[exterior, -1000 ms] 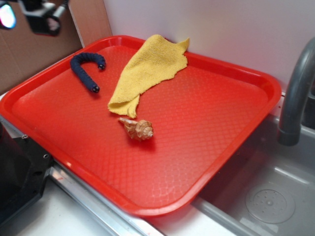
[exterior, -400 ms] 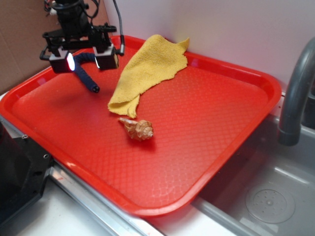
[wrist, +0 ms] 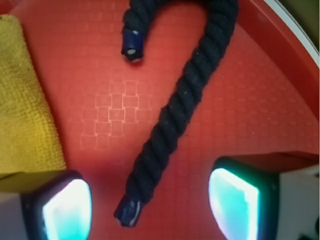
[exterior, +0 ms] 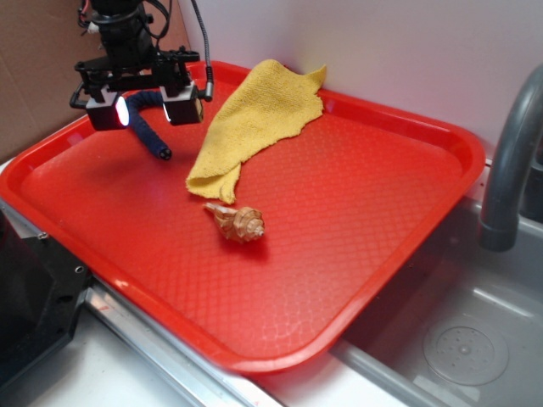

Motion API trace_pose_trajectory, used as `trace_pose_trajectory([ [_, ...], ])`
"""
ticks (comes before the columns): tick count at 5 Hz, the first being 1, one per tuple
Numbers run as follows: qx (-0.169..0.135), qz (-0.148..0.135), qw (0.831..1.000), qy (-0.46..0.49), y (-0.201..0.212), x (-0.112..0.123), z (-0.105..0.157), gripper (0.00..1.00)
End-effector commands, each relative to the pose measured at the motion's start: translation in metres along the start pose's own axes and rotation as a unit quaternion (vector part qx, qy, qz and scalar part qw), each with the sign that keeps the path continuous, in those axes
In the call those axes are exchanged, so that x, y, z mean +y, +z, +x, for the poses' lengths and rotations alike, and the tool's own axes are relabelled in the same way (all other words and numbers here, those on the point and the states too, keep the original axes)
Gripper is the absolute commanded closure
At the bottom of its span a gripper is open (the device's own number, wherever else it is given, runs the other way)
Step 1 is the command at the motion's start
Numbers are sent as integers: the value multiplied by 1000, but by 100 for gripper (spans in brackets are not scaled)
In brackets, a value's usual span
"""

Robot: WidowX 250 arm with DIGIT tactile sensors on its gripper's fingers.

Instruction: Grab the blue rope.

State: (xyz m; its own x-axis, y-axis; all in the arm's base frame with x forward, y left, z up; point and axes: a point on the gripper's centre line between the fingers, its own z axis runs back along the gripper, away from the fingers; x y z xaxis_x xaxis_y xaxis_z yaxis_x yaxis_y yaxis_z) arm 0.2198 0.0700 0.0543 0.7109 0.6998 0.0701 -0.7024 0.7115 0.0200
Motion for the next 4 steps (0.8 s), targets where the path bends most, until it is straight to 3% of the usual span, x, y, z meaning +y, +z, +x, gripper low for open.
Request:
trace_pose_trajectory([
  [1, -15, -10, 1000, 3, 7, 5, 4, 0],
  [2, -29, -42, 995, 87, -8, 28, 21, 0],
  [3, -14, -32, 993, 114, -26, 46, 22, 0],
  [4, -11, -12, 993, 117, -37, 42, 23, 0],
])
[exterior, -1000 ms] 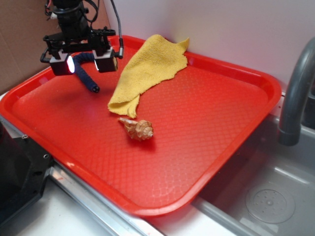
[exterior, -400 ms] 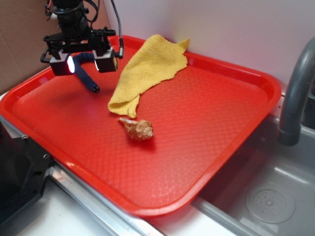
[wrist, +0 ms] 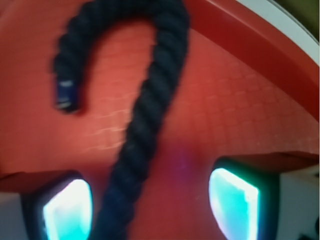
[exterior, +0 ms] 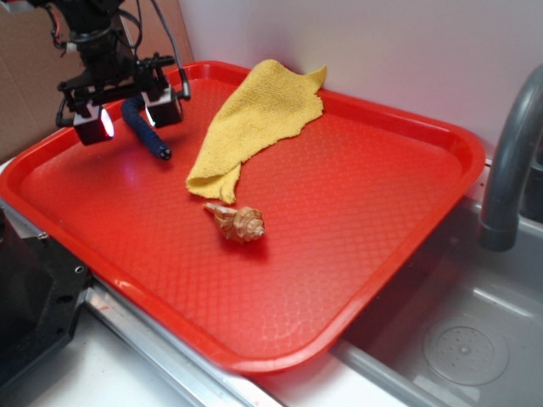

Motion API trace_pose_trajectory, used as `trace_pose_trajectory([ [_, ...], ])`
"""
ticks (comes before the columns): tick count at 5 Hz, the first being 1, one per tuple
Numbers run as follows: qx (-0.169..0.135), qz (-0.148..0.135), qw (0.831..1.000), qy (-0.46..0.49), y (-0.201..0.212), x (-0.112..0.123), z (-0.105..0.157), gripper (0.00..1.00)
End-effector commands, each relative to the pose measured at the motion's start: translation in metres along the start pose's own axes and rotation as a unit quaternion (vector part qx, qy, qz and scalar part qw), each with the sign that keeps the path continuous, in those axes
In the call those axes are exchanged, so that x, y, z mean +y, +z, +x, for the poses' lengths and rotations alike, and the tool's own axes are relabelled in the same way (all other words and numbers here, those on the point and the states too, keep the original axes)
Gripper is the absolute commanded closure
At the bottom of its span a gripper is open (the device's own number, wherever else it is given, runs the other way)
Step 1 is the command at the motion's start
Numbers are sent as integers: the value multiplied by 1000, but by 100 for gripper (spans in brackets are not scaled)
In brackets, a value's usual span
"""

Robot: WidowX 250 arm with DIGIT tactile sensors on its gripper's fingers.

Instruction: Grab the blue rope.

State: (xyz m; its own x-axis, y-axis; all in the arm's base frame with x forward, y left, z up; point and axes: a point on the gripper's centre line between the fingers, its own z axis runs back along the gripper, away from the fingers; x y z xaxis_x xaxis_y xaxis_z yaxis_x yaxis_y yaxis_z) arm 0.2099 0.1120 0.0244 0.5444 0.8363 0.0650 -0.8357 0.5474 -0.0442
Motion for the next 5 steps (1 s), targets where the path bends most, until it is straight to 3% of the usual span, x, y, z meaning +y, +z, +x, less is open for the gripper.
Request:
trace_pose_trajectory([
  [1, -28, 37, 999, -4, -13, -7, 5, 0],
  [2, -27, 52, 998, -8, -19, -12, 8, 0],
  [3, -38, 59, 997, -11, -24, -12, 4, 80],
  [4, -40, 62, 997, -16, -24, -8, 1, 100],
  [5, -42, 65, 997, -21, -25, -6, 0, 100],
])
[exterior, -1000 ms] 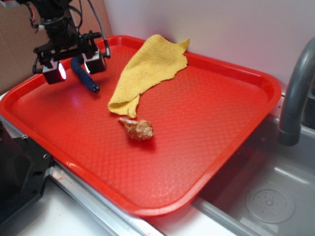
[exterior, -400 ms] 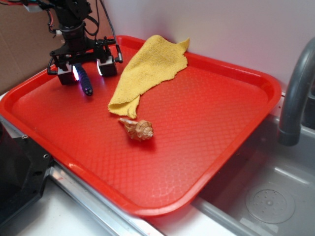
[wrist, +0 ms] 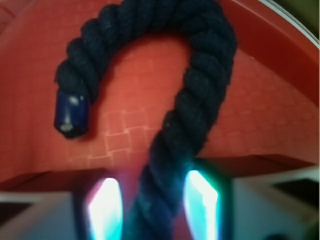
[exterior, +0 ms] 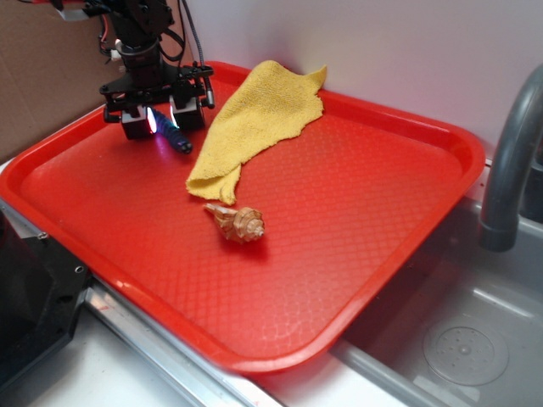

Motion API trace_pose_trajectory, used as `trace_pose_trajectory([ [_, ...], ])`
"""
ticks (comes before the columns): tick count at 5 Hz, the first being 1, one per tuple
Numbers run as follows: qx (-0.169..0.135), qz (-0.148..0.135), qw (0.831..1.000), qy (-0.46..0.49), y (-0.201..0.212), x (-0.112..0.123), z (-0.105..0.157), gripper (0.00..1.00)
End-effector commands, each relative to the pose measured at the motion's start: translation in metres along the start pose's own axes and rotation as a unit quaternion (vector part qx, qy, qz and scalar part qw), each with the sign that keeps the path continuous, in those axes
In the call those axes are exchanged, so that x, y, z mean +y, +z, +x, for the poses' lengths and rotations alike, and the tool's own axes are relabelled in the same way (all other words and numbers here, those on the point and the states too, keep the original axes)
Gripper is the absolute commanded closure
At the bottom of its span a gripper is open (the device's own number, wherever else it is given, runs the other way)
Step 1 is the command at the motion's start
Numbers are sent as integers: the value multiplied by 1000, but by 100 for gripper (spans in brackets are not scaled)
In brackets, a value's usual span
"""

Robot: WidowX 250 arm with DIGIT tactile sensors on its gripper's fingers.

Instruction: Grab the blue rope.

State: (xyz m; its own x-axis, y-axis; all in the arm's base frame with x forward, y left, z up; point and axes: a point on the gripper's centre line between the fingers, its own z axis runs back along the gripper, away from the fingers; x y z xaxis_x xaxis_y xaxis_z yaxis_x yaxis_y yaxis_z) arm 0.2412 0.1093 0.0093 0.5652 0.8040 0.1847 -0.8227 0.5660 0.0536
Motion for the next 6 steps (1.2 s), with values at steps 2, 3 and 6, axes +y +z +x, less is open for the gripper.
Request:
trace_pose_trajectory([
  [2, 13, 13, 1000, -8, -9, 21, -13, 100],
  [3, 24, 2, 1000, -17, -3, 25, -12, 100],
  [6, -68, -229, 918, -316, 145, 20, -57, 100],
])
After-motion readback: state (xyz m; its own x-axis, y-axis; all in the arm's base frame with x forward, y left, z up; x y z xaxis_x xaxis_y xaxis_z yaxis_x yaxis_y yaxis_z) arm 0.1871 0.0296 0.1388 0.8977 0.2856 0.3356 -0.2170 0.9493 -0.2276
